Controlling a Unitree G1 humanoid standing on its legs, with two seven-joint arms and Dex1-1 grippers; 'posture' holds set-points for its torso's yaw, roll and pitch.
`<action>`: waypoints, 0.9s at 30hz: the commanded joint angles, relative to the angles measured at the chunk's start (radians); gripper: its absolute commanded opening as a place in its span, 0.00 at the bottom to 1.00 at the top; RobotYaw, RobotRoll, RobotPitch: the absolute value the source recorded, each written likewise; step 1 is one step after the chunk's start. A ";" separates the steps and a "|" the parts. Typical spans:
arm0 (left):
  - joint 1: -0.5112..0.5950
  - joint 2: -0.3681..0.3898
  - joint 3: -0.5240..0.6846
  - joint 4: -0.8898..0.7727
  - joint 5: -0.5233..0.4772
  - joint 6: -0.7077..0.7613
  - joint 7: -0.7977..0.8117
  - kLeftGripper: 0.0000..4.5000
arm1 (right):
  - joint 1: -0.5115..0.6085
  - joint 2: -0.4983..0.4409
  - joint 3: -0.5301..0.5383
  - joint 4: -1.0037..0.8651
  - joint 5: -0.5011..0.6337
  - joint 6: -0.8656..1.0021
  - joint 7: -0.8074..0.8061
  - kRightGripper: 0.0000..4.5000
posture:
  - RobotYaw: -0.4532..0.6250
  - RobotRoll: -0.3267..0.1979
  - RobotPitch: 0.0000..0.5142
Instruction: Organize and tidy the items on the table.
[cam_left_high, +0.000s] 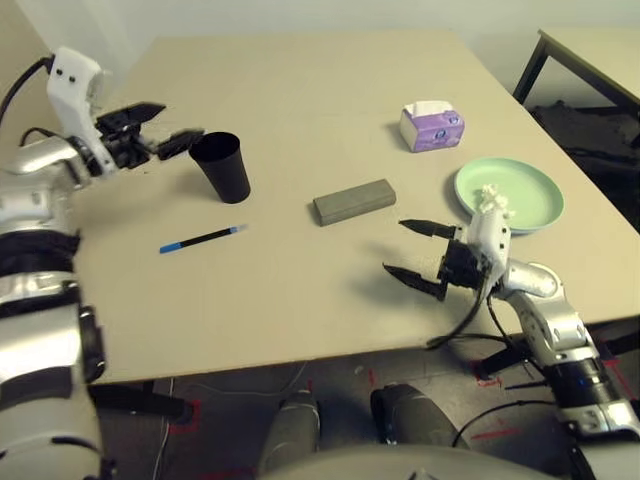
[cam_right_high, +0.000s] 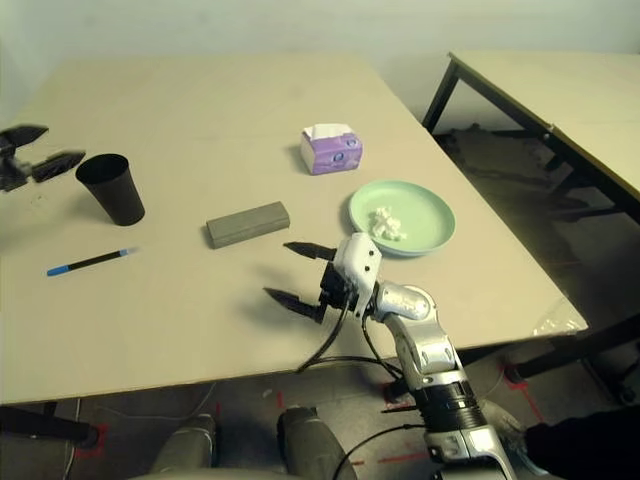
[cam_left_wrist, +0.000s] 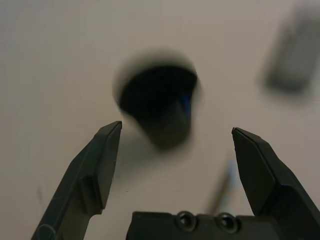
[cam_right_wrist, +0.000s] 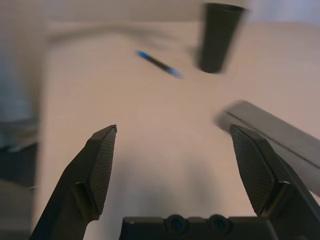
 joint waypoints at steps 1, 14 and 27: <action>-0.017 0.029 -0.091 -0.037 0.060 0.022 -0.128 0.99 | -0.022 -0.005 0.022 0.010 0.024 0.009 0.061 1.00 | 0.38 0.62 0.16; -0.146 -0.104 -0.299 0.181 0.309 -0.273 -0.198 0.99 | -0.002 -0.002 0.028 -0.009 0.017 0.018 0.070 1.00 | 0.34 0.62 0.14; -0.202 -0.233 -0.363 0.478 0.462 -0.470 -0.110 0.99 | 0.026 0.004 0.033 -0.061 0.017 0.046 0.024 1.00 | 0.31 0.62 0.14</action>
